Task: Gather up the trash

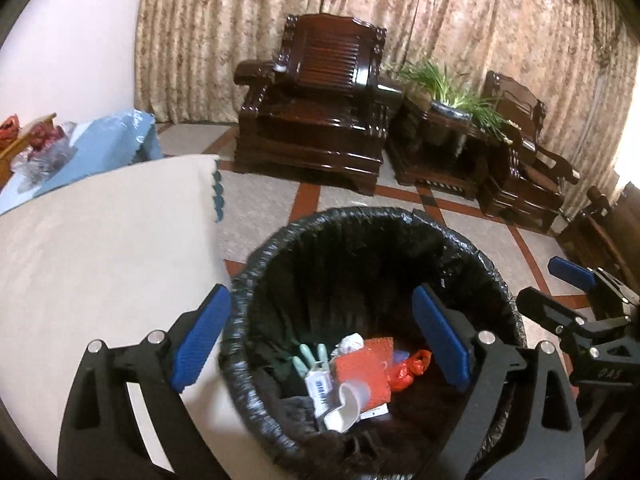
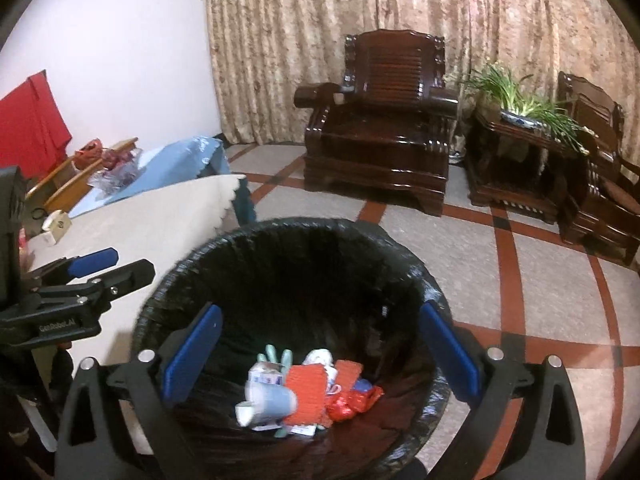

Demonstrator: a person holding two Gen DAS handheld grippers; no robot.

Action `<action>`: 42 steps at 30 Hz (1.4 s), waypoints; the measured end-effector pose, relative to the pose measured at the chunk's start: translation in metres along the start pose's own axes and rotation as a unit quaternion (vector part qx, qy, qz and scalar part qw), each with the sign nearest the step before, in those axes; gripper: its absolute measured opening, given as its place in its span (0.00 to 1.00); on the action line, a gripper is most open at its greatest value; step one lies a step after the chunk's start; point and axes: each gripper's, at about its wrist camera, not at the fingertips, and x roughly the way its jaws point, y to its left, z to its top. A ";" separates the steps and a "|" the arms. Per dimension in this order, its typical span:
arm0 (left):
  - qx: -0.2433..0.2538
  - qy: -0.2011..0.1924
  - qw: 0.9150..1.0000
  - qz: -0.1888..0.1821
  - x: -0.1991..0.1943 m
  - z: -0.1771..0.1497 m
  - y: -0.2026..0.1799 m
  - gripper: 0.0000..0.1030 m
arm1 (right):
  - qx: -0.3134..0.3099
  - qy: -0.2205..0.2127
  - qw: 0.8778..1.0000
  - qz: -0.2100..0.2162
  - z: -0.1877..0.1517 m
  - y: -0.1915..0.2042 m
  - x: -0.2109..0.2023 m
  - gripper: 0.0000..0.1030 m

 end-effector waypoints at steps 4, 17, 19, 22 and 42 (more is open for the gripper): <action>-0.004 -0.008 1.000 0.014 -0.029 0.001 0.005 0.91 | -0.006 -0.005 1.000 0.014 0.008 0.016 -0.014 0.94; -0.007 -0.049 0.998 0.050 -0.116 0.000 0.007 0.92 | -0.023 -0.019 0.998 0.054 0.023 0.060 -0.063 0.94; -0.004 -0.054 0.997 0.051 -0.128 -0.001 0.006 0.92 | -0.025 -0.021 0.998 0.055 0.024 0.065 -0.069 0.94; -0.002 -0.063 0.996 0.056 -0.141 -0.001 0.006 0.92 | -0.028 -0.023 0.998 0.060 0.025 0.070 -0.077 0.94; -0.017 -0.104 0.992 0.069 -0.186 -0.003 0.012 0.92 | -0.059 -0.049 0.994 0.071 0.031 0.094 -0.107 0.94</action>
